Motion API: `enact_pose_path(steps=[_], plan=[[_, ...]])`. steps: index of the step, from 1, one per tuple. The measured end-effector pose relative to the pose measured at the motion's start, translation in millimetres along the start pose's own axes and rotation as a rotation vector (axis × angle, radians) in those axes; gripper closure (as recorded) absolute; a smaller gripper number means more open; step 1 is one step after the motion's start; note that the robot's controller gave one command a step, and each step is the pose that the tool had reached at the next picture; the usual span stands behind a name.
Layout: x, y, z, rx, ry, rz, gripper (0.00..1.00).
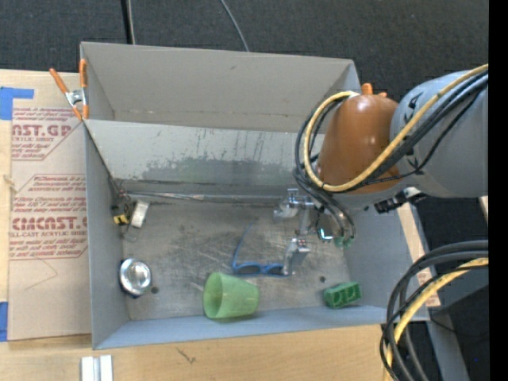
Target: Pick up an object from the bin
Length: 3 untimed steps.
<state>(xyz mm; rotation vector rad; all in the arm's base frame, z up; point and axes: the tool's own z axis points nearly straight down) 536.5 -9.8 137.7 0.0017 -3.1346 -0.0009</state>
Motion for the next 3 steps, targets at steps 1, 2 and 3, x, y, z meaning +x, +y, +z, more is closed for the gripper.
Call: enact_pose_path(steps=[1,2,3], plan=[[21.6,18.2,60.0,0.002,-0.01,-0.312,0.0],[21.9,18.2,59.3,0.001,-0.006,-0.312,1.0],[55.8,21.8,-38.8,0.002,-0.012,-0.346,1.0]])
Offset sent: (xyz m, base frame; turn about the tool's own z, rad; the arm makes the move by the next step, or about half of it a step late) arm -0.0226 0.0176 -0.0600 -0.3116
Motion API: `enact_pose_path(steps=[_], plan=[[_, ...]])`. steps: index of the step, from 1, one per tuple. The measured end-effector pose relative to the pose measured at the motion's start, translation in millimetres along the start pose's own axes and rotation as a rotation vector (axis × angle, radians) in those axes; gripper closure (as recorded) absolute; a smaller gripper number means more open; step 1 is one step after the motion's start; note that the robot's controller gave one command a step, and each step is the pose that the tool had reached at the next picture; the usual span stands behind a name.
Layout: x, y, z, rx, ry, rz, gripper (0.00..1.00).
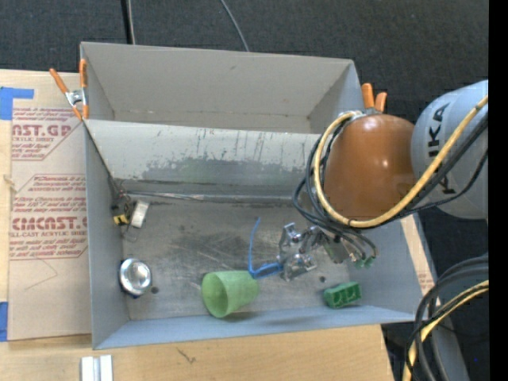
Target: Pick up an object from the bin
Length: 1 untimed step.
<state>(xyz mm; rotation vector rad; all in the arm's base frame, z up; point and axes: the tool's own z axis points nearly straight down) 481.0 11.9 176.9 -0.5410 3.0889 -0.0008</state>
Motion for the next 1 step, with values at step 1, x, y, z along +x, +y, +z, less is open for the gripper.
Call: enact_pose_path(steps=[1], plan=[[-8.9,14.9,-100.9,-0.002,0.001,-0.44,1.0]])
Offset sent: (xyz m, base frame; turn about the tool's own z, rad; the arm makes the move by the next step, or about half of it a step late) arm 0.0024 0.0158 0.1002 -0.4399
